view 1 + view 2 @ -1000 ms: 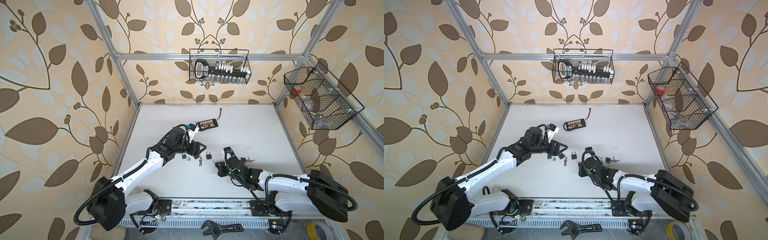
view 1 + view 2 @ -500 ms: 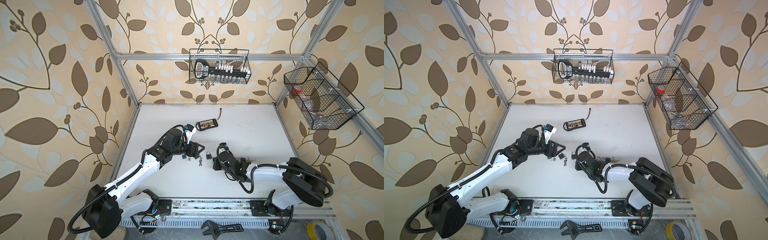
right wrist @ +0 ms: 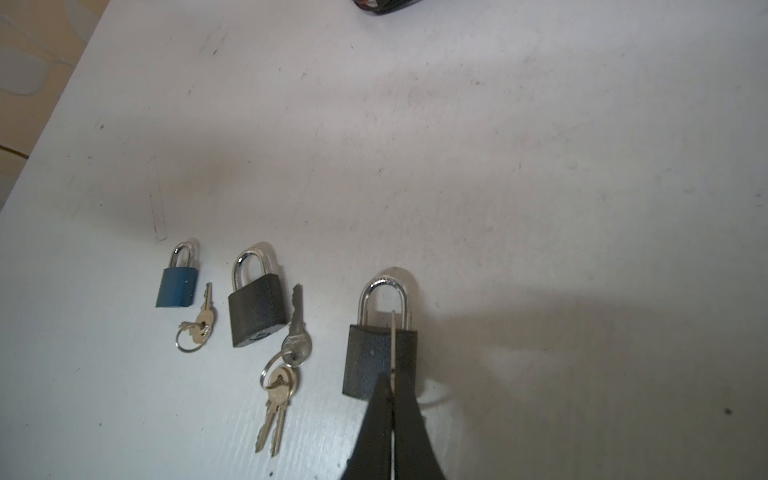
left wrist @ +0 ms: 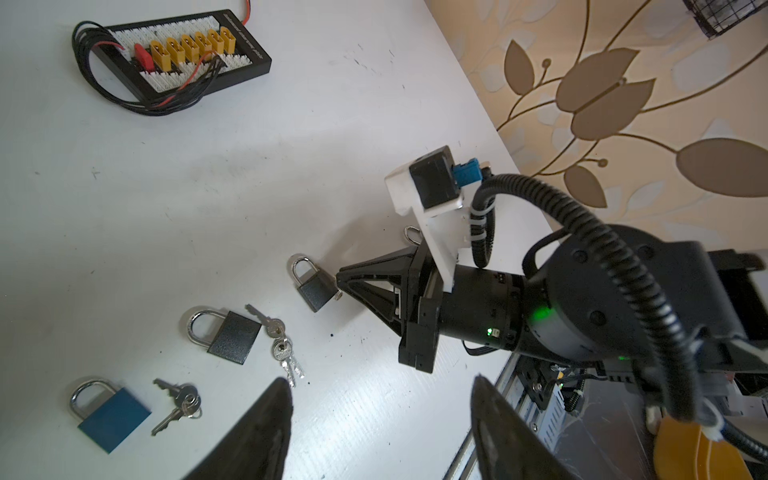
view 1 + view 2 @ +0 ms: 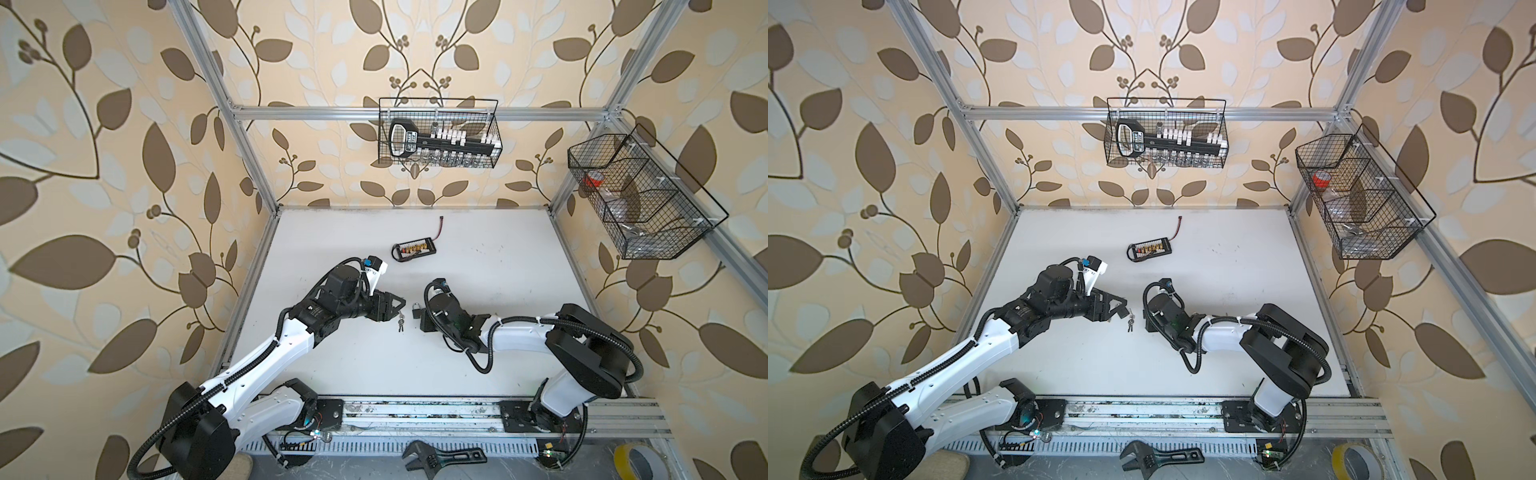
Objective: Lock with the key
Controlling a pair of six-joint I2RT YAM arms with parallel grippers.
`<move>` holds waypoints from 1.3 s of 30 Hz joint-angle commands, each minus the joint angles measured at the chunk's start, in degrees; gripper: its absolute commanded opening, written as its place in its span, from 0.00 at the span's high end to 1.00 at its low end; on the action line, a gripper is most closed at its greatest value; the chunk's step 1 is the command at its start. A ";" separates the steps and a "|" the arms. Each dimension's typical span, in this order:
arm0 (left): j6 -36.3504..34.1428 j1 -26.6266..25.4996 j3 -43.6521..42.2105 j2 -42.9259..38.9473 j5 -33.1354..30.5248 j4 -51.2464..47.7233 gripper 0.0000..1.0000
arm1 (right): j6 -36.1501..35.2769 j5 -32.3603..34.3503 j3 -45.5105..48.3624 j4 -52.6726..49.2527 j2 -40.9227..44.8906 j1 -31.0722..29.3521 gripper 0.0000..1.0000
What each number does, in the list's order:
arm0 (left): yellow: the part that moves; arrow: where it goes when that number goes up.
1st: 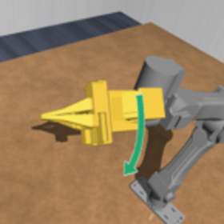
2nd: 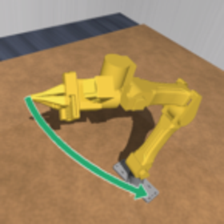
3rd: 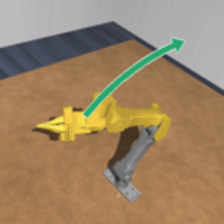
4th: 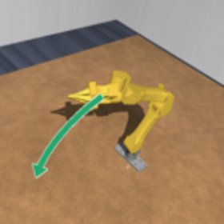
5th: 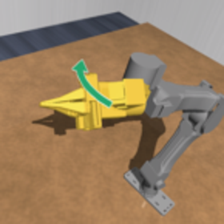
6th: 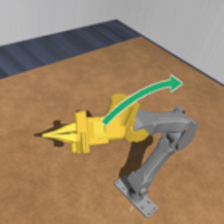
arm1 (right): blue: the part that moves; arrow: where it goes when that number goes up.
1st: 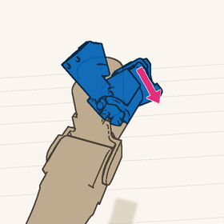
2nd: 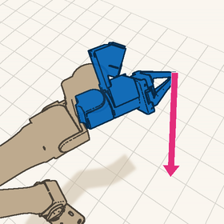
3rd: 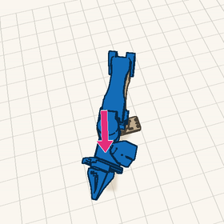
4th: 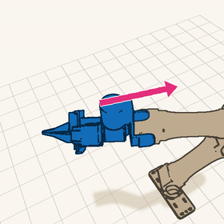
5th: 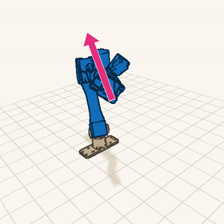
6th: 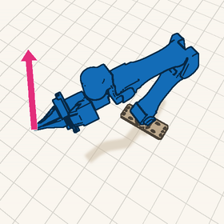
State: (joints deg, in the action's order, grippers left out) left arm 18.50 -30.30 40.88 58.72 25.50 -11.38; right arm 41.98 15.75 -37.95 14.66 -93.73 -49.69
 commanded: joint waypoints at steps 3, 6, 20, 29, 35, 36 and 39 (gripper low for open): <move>2.44 0.25 -1.31 -2.09 0.77 0.97 0.33 | 0.21 2.60 -0.77 -2.53 -0.27 0.45 0.96; 3.01 -0.02 -1.55 -3.17 0.58 -1.20 0.33 | -0.01 2.86 -0.74 -2.53 0.52 0.40 0.87; 5.09 -2.80 -6.50 -11.78 -4.21 -5.94 0.33 | -5.45 2.79 6.07 -5.09 20.75 0.41 0.45; 6.85 -8.73 -8.35 -8.99 -7.60 -0.68 0.32 | 1.48 6.24 6.79 -17.19 32.54 0.42 0.00; 7.43 -15.43 -6.57 -2.45 -10.39 4.65 0.32 | -0.19 0.46 6.75 -28.54 38.38 2.49 0.05; 7.91 -16.39 -6.65 -0.94 -10.46 6.38 0.32 | 0.10 -0.47 6.79 -30.97 39.15 3.10 0.07; 8.65 -19.02 -6.32 3.76 -10.26 11.02 0.32 | -0.14 -4.29 7.45 -35.51 41.29 5.56 0.13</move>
State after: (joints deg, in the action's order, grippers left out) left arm 25.78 -47.75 32.60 60.07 16.40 -7.20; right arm 41.39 15.33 -31.35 -12.58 -53.87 -45.54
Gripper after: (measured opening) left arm 0.678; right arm 0.881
